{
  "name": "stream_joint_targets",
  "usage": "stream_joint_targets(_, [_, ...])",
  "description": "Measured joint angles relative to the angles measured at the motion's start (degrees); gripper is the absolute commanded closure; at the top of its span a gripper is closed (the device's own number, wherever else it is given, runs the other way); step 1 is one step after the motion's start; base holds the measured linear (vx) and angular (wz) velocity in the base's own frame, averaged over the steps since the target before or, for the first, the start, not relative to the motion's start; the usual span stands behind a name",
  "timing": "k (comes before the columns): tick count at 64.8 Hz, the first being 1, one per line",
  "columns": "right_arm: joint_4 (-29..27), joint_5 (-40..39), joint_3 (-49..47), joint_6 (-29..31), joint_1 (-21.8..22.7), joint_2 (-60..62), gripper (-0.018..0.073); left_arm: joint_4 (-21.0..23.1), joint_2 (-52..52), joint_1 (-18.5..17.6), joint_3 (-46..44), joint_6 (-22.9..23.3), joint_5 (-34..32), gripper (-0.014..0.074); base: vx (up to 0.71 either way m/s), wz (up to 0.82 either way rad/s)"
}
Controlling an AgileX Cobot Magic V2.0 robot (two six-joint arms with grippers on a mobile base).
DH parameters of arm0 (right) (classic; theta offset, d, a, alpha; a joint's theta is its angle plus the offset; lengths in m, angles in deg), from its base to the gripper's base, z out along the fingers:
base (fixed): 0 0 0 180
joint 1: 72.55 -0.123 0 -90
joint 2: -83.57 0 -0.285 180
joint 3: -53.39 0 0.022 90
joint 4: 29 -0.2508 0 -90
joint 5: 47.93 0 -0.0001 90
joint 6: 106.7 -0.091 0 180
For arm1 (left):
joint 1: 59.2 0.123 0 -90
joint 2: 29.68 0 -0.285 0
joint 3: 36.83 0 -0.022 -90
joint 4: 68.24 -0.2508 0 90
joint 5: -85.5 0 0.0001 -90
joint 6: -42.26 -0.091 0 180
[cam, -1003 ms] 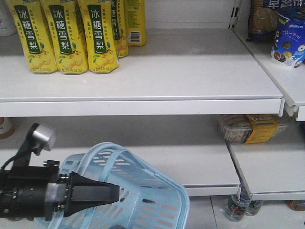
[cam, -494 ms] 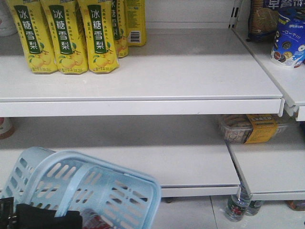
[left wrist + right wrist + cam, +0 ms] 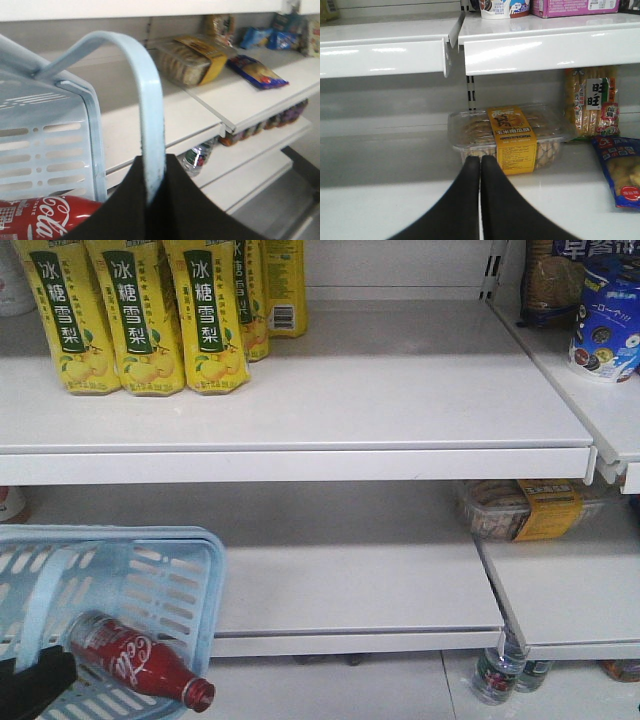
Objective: Place coke in basket with both arms
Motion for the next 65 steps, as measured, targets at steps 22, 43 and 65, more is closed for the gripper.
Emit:
stream_joint_targets(22, [0.0, 0.0, 0.0, 0.0, 0.0, 0.0, 0.0569, -28.57, -12.9, 0.0, 8.62, 36.89, -3.25, 0.0603, 0.0, 0.0])
stream_joint_targets(43, [0.0, 0.0, 0.0, 0.0, 0.0, 0.0, 0.0569, -46.15, -19.98, -0.02, 14.98, 53.53, -11.03, 0.0603, 0.0, 0.0])
stream_joint_targets(65, [0.0, 0.0, 0.0, 0.02, 0.0, 0.0, 0.0569, -56.78, -21.21, 1.87, 19.92, 54.81, -15.46, 0.0603, 0.0, 0.0])
